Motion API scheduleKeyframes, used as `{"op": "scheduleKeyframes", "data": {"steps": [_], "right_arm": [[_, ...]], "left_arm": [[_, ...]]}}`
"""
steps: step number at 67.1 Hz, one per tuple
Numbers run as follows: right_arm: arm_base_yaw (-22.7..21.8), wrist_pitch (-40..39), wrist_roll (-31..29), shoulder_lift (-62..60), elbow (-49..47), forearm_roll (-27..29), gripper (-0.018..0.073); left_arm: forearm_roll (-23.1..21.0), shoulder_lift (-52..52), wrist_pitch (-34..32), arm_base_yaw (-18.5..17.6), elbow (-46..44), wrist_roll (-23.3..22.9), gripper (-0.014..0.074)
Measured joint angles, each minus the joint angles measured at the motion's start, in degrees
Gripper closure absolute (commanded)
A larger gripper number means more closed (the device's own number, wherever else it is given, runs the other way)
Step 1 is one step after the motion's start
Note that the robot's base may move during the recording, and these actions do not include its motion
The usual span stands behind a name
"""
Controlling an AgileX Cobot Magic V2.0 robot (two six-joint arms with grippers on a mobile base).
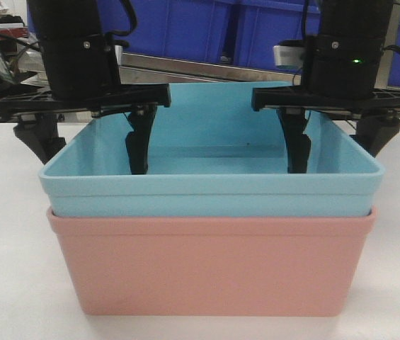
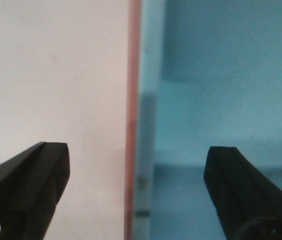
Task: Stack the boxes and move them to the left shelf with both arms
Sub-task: 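Close both grippers on the stacked bins' walls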
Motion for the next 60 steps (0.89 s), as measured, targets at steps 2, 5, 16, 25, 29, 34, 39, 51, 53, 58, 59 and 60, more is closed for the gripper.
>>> {"op": "scheduleKeyframes", "data": {"steps": [2, 5, 16, 25, 29, 34, 39, 51, 53, 58, 59, 60], "right_arm": [[0.0, 0.0, 0.0, 0.0, 0.0, -0.09, 0.0072], [0.0, 0.0, 0.0, 0.0, 0.0, -0.23, 0.0072], [0.0, 0.27, 0.0, 0.0, 0.0, -0.23, 0.0072], [0.0, 0.36, -0.11, 0.09, 0.0, -0.27, 0.0072], [0.0, 0.36, -0.11, 0.09, 0.0, -0.27, 0.0072], [0.0, 0.36, -0.11, 0.09, 0.0, -0.27, 0.0072], [0.0, 0.36, -0.11, 0.09, 0.0, -0.27, 0.0077], [0.0, 0.36, 0.01, 0.09, 0.0, -0.27, 0.0282], [0.0, 0.36, 0.01, 0.09, 0.0, -0.27, 0.0342], [0.0, 0.18, 0.01, 0.09, 0.0, 0.22, 0.0487], [0.0, 0.08, 0.01, 0.09, 0.0, 0.35, 0.0513], [0.0, 0.07, 0.01, 0.09, 0.0, 0.35, 0.0525]], "left_arm": [[-0.08, 0.08, 0.11, 0.0, 0.0, 0.0, 0.0141], [-0.08, 0.08, 0.27, 0.0, -0.13, 0.0, 0.0141], [0.43, 0.08, 0.91, 0.0, -0.51, 0.0, 0.0141], [0.68, 0.08, 1.17, 0.0, -0.51, 0.0, 0.0141], [0.78, 0.08, 1.27, 0.0, -0.51, 0.0, 0.0141], [0.78, 0.08, 1.27, 0.0, -0.51, 0.0, 0.0143], [0.78, 0.08, 1.27, 0.0, -0.51, 0.0, 0.0175], [0.06, 0.08, 1.29, 0.0, -0.51, 0.0, 0.0396], [-0.26, 0.08, 1.39, 0.0, -0.51, 0.0, 0.0442], [-0.8, 0.08, 1.39, 0.0, -0.51, 0.0, 0.0555], [-0.8, 0.08, 1.39, 0.0, -0.51, 0.0, 0.0575], [-0.95, 0.08, 1.39, 0.0, -0.51, 0.0, 0.0595]]}}
